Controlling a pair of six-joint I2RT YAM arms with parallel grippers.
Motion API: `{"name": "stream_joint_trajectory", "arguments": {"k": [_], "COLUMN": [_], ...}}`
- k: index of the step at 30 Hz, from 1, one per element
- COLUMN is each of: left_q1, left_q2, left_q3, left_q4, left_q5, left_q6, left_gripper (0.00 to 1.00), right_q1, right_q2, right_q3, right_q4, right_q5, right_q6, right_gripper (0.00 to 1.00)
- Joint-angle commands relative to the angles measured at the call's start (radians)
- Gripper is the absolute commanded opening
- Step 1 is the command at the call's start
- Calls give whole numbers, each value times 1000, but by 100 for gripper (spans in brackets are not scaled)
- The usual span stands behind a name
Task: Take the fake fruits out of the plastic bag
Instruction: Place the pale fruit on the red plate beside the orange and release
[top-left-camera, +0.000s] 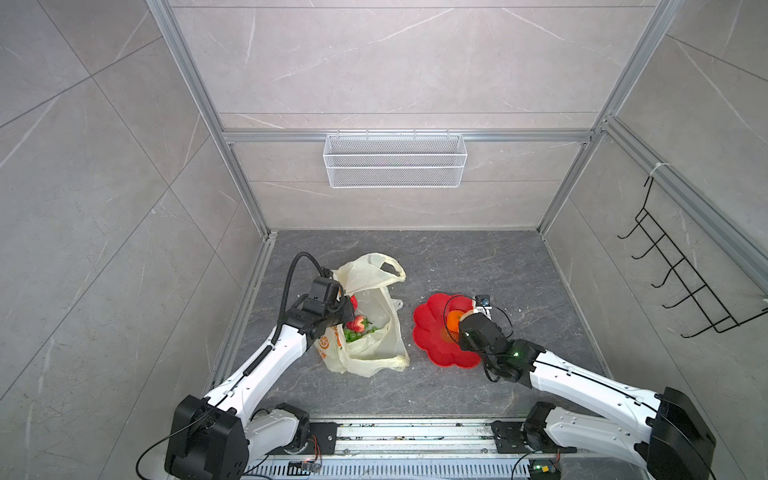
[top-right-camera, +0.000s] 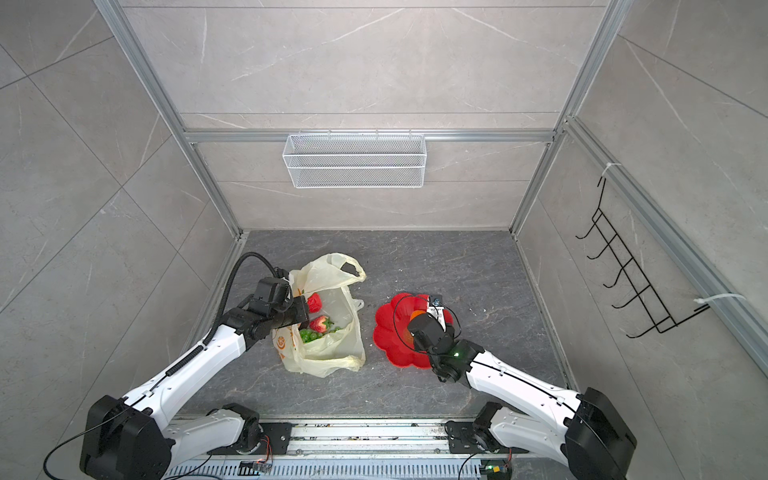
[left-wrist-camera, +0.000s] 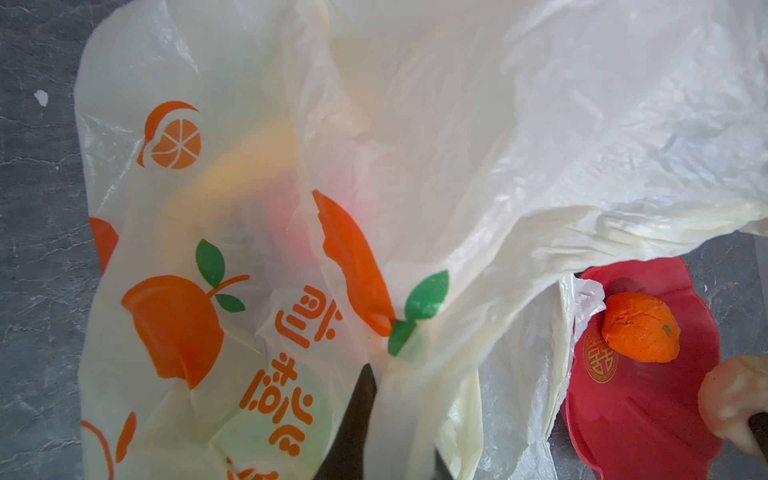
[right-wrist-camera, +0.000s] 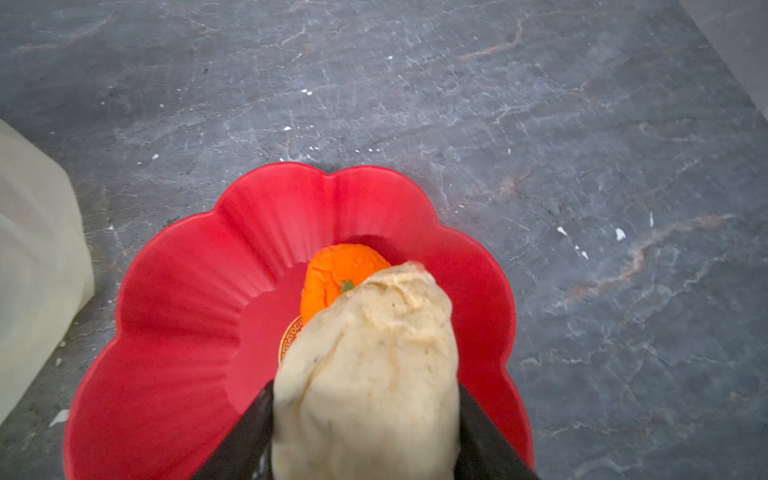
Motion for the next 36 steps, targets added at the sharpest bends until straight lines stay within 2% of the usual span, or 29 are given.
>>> {"name": "stream_joint_trajectory", "arguments": {"k": [1,8,18,24,32,36], "left_q1": [-4,-13,-24,-23,-31,-63], "left_q2": [-5,10,5,5,10,14], "left_q3": [23,45,38,38,50,61], "left_q4": [33,34,35,35,26,22], "left_q5": [27,44,39,42,55,52], "left_q6": [11,20,19,20,38,63], "left_gripper": [11,10,10,10,9,8], "right_q1": [11,47,48,49,60,60], "right_q2": [24,132,197,234,123,51], "right_q3": [-56,-76,-142,-157,-164,-145], "right_q4": [31,126,343,394,287,206], "right_q5": [51,89,110,128,125,124], "right_q6": [102,125,103,96,113,102], "right_gripper": [46,49,50,51,83,91]}}
